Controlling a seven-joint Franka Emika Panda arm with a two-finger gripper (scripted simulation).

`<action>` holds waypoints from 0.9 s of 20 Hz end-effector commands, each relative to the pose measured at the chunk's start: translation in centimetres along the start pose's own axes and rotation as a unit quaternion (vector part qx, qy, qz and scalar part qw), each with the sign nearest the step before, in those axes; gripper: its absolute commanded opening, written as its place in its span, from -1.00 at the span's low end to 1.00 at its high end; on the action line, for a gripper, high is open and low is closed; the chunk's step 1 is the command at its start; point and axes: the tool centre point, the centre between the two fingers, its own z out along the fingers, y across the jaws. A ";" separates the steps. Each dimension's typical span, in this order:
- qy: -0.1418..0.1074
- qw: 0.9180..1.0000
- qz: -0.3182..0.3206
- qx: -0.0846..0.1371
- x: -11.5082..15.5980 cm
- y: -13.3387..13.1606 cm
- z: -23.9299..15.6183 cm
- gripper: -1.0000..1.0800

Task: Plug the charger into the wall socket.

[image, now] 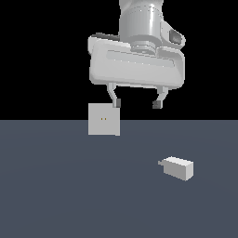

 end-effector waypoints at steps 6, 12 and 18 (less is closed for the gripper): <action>0.021 0.998 -0.053 0.007 -2.0 1.3 1.6 0.92; 0.036 0.995 -0.091 0.012 -3.2 2.3 2.9 0.92; 0.051 0.990 -0.127 0.018 -4.2 3.4 4.1 0.92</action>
